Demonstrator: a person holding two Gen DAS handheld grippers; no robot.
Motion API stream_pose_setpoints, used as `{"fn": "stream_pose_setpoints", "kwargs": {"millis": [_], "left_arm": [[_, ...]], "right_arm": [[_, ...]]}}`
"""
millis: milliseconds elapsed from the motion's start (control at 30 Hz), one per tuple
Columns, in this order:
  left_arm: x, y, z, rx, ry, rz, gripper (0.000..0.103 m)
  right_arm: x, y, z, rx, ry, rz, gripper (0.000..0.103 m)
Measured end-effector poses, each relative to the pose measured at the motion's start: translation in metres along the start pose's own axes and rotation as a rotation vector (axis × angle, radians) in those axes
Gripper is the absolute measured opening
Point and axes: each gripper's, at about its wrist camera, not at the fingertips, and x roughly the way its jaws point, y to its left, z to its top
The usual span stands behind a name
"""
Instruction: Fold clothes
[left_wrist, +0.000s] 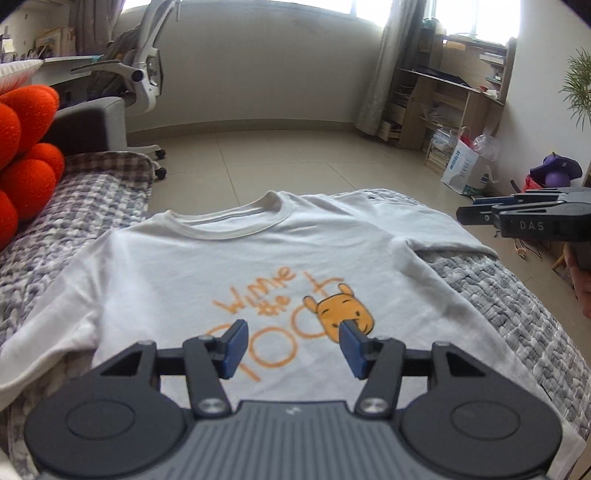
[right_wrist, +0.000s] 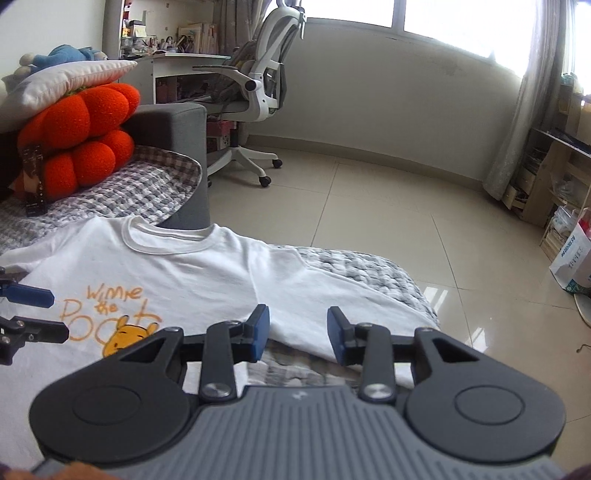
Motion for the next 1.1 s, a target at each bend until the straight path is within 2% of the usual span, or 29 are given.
{"fn": "stream_pose_setpoints", "kwargs": {"millis": [167, 633, 900, 967, 1000, 1033, 1100], "left_arm": [[-0.028, 0.031, -0.016, -0.04, -0.003, 0.035, 0.06], [-0.096, 0.115, -0.07, -0.194, 0.057, 0.14, 0.065], [-0.121, 0.169, -0.117, -0.376, 0.115, 0.177, 0.065], [-0.121, 0.177, -0.127, -0.428, 0.133, 0.151, 0.062], [-0.121, 0.181, -0.132, -0.454, 0.141, 0.136, 0.059], [-0.121, 0.183, -0.138, -0.473, 0.139, 0.112, 0.05], [-0.12, 0.182, -0.141, -0.485, 0.127, 0.101, 0.048]], "right_arm": [[-0.007, 0.036, 0.011, -0.027, -0.001, 0.04, 0.04], [-0.014, 0.109, 0.019, -0.035, 0.021, 0.155, 0.044], [-0.019, 0.132, 0.013, -0.047, 0.051, 0.21, 0.047], [-0.019, 0.136, 0.012, -0.055, 0.056, 0.219, 0.047], [-0.019, 0.139, 0.011, -0.06, 0.057, 0.221, 0.047], [-0.019, 0.142, 0.011, -0.064, 0.058, 0.223, 0.047], [-0.018, 0.147, 0.01, -0.069, 0.063, 0.229, 0.047]]}}
